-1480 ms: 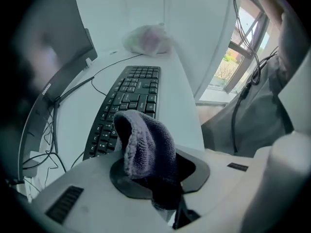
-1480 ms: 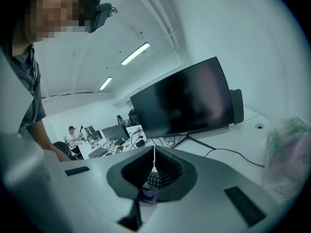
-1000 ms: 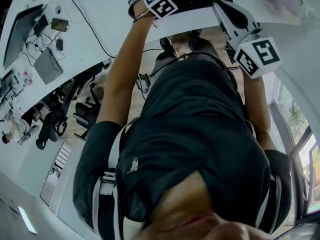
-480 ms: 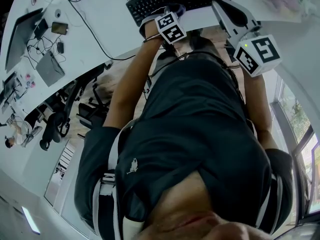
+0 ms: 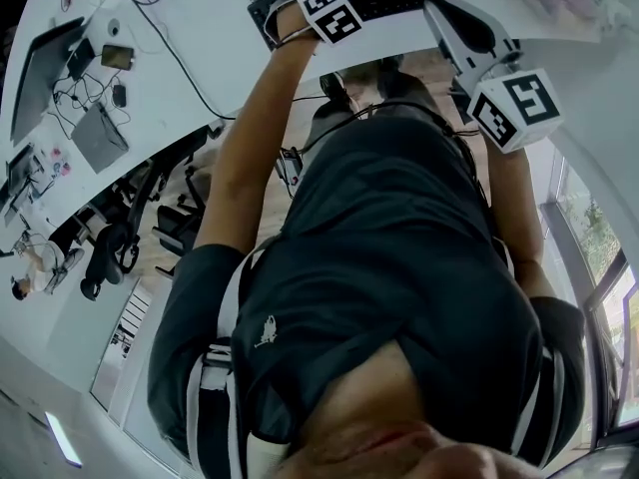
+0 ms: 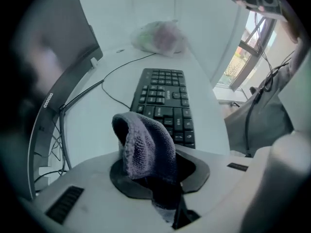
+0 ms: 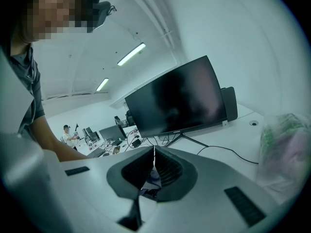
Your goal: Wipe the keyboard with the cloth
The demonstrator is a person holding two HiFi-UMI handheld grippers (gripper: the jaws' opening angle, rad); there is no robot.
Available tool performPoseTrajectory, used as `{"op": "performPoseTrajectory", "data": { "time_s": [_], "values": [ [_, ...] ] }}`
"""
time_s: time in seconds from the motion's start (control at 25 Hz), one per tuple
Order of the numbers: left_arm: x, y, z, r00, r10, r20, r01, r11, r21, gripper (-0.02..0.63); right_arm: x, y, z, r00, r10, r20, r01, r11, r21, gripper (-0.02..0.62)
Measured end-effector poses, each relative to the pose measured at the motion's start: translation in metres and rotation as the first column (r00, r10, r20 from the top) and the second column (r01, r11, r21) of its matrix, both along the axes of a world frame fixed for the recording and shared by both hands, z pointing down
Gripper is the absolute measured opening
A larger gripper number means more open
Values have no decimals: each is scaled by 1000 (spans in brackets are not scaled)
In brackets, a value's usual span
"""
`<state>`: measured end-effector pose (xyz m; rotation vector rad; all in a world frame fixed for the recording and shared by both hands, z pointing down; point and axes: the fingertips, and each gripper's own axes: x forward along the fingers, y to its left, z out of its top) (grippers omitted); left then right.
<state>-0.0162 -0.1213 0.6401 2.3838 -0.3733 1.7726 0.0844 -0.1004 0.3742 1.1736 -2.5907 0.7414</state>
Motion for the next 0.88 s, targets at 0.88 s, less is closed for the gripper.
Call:
{"op": "performPoseTrajectory", "data": {
  "time_s": [0.88],
  "values": [
    [16, -3, 1, 999, 40, 20, -40, 999, 11, 66, 8, -1, 7, 1000, 12, 5, -12, 1000, -14, 11]
  ]
}}
